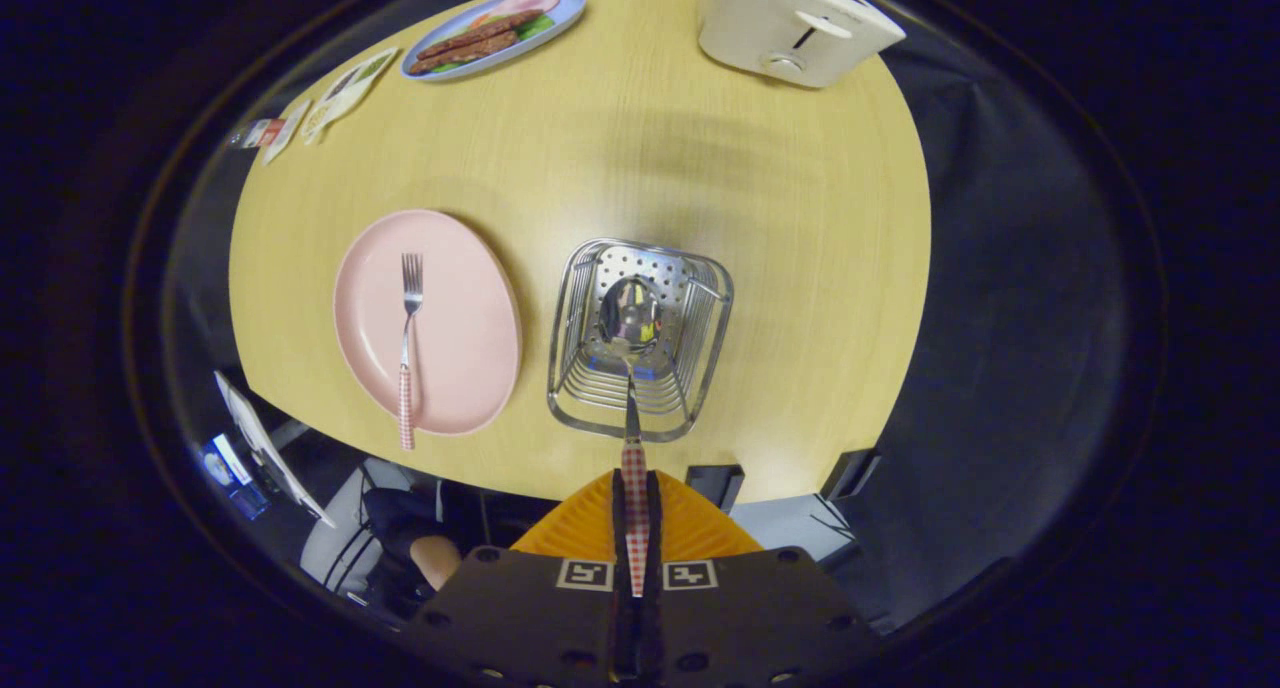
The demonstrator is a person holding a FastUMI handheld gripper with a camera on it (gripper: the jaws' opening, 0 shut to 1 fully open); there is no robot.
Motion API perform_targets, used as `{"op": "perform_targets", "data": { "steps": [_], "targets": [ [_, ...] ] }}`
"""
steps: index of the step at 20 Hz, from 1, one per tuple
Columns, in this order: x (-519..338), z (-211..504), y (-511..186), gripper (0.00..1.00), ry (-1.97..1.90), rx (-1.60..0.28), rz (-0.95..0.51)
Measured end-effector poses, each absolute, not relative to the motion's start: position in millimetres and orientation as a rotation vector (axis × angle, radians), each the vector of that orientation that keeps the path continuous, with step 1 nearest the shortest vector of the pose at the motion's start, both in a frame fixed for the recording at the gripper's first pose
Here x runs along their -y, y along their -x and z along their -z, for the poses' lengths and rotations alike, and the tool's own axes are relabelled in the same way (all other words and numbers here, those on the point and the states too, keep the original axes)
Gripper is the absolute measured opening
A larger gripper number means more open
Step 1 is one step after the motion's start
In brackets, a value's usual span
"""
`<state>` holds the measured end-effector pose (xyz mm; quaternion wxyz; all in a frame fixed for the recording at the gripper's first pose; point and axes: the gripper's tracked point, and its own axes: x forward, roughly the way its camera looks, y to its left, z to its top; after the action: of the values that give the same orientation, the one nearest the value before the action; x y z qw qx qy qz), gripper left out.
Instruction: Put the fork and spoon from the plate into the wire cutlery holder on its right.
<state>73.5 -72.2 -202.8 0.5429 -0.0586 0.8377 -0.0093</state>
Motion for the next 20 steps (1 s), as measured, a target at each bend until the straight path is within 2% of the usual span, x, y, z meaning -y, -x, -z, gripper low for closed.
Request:
{"op": "perform_targets", "data": {
  "steps": [4,5,8,10,15,18,20],
  "targets": [
    [67,205,-83,0.03,0.135,-1.999,0.013],
    [65,205,-82,0.12,0.135,-2.006,-0.004],
    [59,203,-86,0.53,0.120,-1.990,-0.022],
    [62,199,-89,0.52,0.125,-1.968,-0.005],
    [49,172,-93,0.78,0.090,-1.832,-0.030],
    [27,162,-92,0.80,0.035,-1.720,-0.039],
    [5,161,-86,0.90,0.002,-1.668,-0.064]
  ]
}}
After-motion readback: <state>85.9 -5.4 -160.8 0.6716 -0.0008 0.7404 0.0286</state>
